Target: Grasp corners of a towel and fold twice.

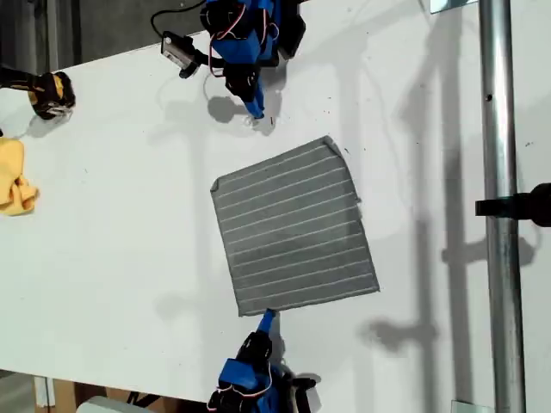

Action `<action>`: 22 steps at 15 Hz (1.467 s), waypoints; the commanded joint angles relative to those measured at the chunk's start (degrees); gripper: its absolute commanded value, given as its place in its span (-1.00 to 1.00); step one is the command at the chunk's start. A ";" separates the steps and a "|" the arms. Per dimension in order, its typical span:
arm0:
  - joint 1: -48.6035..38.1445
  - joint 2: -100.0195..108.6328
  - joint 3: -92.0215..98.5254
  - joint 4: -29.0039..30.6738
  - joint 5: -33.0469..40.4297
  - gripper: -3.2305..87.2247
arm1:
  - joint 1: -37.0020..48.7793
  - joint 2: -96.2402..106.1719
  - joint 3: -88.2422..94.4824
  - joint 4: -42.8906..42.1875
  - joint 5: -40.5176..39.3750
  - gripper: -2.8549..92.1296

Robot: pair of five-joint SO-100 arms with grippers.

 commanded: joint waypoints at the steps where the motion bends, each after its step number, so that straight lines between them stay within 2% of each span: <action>1: -1.32 0.18 0.26 0.09 0.09 -0.75 | -0.18 -0.18 -0.88 0.53 -0.70 -0.76; 7: -1.32 0.18 0.26 0.09 0.09 -0.75 | -0.18 -0.18 -0.88 0.53 -0.70 -0.76; 8: -1.32 0.18 0.26 0.09 0.09 -0.75 | 2.99 -0.18 -0.88 0.53 -0.70 -0.78; 10: -1.93 0.18 0.26 0.09 0.26 -0.75 | 20.83 -0.18 -0.88 0.53 -0.70 -0.76; 11: -2.99 0.18 0.26 0.18 -3.25 -0.76 | 29.00 -0.18 -0.88 0.53 -0.70 -0.76; 12: -2.90 0.18 0.26 0.18 -12.13 -0.76 | 36.12 -0.18 -0.88 0.53 -0.70 -0.76; 13: -2.81 0.18 0.26 0.18 -14.15 -0.76 | 42.54 -0.18 -0.88 0.53 -0.70 -0.76; 14: -2.72 0.18 0.26 0.18 -20.21 -0.76 | 47.72 -0.18 -0.88 0.53 -0.70 -0.76; 16: -3.08 0.18 0.26 0.18 -37.27 -0.76 | 55.28 -0.18 -0.88 0.53 -0.70 -0.76; 17: -3.25 0.18 0.26 0.18 -42.36 -0.75 | 57.66 -0.18 -0.88 0.53 -0.70 -0.76; 18: -4.31 0.18 0.26 0.18 -47.72 -0.66 | 59.59 -0.18 -0.88 0.53 -0.70 -0.77; 19: -5.80 0.18 0.26 0.26 -39.99 -0.66 | 64.60 -0.09 -0.79 0.53 -0.70 -0.77; 20: -6.77 0.18 0.26 0.18 -28.56 -0.67 | 69.96 -0.09 -0.79 0.53 -0.70 -0.77; 21: -9.49 0.18 0.26 0.26 -31.20 -0.67 | 74.88 -0.09 -0.35 0.09 -3.60 -0.89; 22: -12.04 0.26 0.26 0.26 -31.03 -0.83 | 75.50 0.18 -0.97 -0.88 -12.04 -0.94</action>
